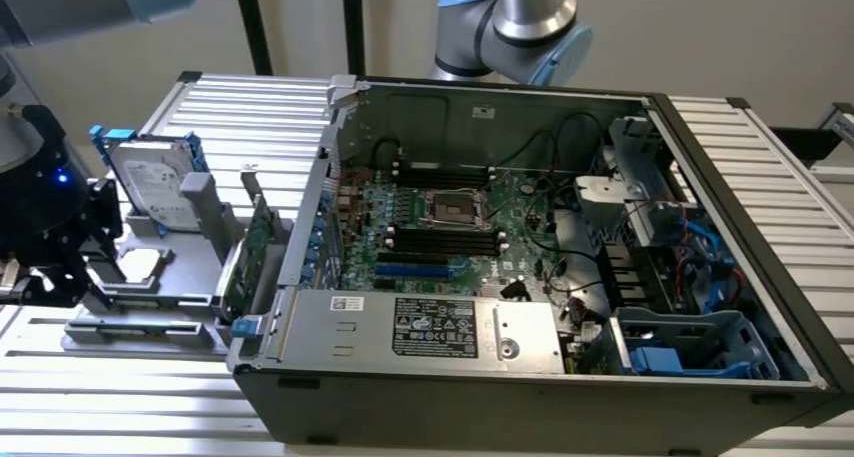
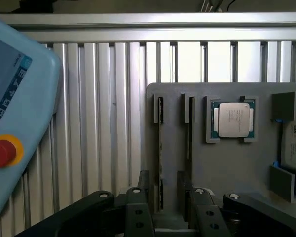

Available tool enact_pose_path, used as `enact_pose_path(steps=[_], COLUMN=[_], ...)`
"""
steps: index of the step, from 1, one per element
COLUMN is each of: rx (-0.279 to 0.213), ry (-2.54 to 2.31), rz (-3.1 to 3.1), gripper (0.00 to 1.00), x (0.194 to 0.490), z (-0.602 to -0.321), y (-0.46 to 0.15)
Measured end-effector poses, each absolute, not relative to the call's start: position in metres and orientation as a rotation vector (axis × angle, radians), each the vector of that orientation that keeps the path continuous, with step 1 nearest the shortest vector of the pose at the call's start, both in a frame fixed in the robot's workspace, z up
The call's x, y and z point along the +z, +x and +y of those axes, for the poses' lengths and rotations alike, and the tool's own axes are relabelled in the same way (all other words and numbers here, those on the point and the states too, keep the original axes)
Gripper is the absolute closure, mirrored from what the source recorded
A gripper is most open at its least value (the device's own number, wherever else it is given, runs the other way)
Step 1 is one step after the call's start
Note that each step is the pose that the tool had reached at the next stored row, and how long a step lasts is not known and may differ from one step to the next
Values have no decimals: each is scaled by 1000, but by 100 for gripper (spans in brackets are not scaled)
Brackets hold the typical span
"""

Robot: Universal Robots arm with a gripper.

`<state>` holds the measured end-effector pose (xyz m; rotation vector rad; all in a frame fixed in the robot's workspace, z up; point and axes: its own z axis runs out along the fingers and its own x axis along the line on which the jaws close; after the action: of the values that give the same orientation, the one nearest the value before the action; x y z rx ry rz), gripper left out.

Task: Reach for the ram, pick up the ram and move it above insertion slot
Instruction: 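Pick up the ram and move it above insertion slot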

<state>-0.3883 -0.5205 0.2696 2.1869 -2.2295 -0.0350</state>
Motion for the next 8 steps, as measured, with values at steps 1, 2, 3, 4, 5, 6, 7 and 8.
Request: enact_pose_path(steps=[1,2,3,4,5,6,7,8], rx=[-35,-35,-35,-35,-35,-35,-35,-35], ry=[2188,2188,2190,2190,2192,2193,2194,2196], rz=[-2229,-2228,-2227,-2226,-2225,-2224,-2222,-2221], gripper=[64,64,64,64,64,64,64,64], x=[268,266,264,262,261,259,257,255], z=[-521,-521,-521,-521,-521,-521,-521,-521], y=[-388,-388,-388,-388,-388,-388,-388,-388])
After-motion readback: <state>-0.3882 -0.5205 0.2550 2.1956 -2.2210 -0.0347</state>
